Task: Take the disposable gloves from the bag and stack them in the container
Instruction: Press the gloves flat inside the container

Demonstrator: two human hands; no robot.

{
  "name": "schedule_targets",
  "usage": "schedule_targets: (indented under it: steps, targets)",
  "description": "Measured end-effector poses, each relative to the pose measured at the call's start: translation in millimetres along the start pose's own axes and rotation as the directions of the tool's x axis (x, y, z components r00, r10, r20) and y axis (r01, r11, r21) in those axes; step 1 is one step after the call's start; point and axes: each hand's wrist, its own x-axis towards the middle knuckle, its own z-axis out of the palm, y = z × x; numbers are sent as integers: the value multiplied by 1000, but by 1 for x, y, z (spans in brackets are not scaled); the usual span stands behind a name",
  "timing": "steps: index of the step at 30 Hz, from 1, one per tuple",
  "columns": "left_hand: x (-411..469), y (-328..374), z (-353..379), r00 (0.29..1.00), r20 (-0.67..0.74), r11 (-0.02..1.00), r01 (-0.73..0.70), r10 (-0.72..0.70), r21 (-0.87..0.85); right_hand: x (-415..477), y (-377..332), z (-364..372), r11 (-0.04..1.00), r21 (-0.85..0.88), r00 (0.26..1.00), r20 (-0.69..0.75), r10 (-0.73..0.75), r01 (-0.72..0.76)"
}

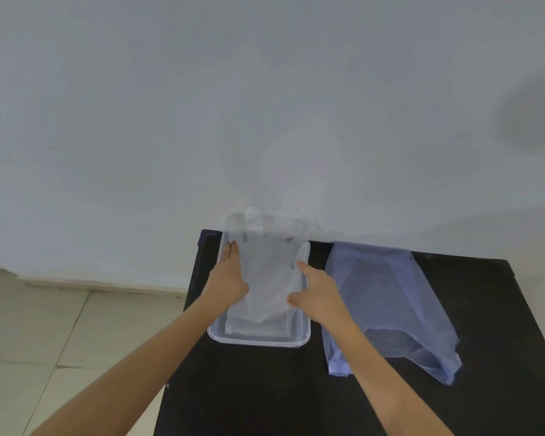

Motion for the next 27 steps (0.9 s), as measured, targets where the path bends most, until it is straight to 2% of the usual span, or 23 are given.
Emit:
schedule_targets:
  steps: [3,9,27]
  targets:
    - [2,-1,10,1000,-10,999,21,-21,32,7,1,11,993,-115,1000,13,-26,28]
    - [1,-1,23,998,-27,995,56,-54,78,24,10,29,960,-279,1000,5,15,-13]
    - [-1,-3,40,993,-19,988,118,-117,97,28,20,48,923,-384,1000,3,-18,17]
